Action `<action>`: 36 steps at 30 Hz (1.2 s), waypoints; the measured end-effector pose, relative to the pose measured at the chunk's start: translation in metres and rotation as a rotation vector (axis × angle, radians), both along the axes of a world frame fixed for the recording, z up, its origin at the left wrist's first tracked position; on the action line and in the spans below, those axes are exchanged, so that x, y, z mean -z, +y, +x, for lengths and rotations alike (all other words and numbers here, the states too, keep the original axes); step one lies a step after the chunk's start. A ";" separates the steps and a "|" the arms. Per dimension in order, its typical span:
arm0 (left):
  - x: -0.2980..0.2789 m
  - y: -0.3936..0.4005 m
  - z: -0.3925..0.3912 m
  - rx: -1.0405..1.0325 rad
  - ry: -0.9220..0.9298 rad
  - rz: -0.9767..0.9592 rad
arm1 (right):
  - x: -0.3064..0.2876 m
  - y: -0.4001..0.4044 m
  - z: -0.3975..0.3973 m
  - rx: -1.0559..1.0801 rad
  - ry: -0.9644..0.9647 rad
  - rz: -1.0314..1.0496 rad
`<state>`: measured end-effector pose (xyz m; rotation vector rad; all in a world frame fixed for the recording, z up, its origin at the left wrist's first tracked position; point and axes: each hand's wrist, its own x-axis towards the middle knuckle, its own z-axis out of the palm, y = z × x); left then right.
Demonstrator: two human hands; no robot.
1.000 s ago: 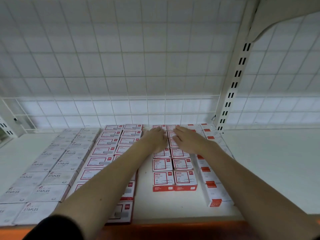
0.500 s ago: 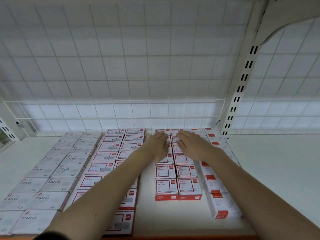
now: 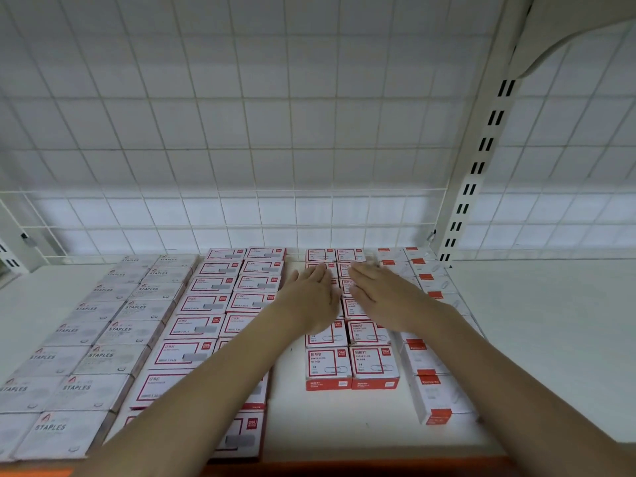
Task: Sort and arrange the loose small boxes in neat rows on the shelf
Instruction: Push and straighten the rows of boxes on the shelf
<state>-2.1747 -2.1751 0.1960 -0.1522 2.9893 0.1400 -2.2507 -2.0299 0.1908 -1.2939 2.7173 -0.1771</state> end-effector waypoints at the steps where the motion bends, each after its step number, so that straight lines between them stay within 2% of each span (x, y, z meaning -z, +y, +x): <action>1: 0.000 0.000 0.000 -0.002 -0.003 0.004 | 0.001 0.000 -0.001 0.006 -0.001 0.001; 10: -0.005 -0.003 0.002 0.005 -0.017 0.025 | -0.003 -0.004 0.003 0.020 -0.009 0.019; 16: -0.009 0.008 0.028 -0.012 -0.018 -0.043 | -0.011 0.011 0.023 -0.007 0.014 -0.023; 31: -0.007 0.012 0.036 -0.011 -0.052 -0.005 | -0.002 0.011 0.036 0.012 0.003 0.015; 36: -0.013 0.016 0.048 -0.013 0.012 -0.014 | -0.008 0.017 0.044 0.013 -0.024 -0.015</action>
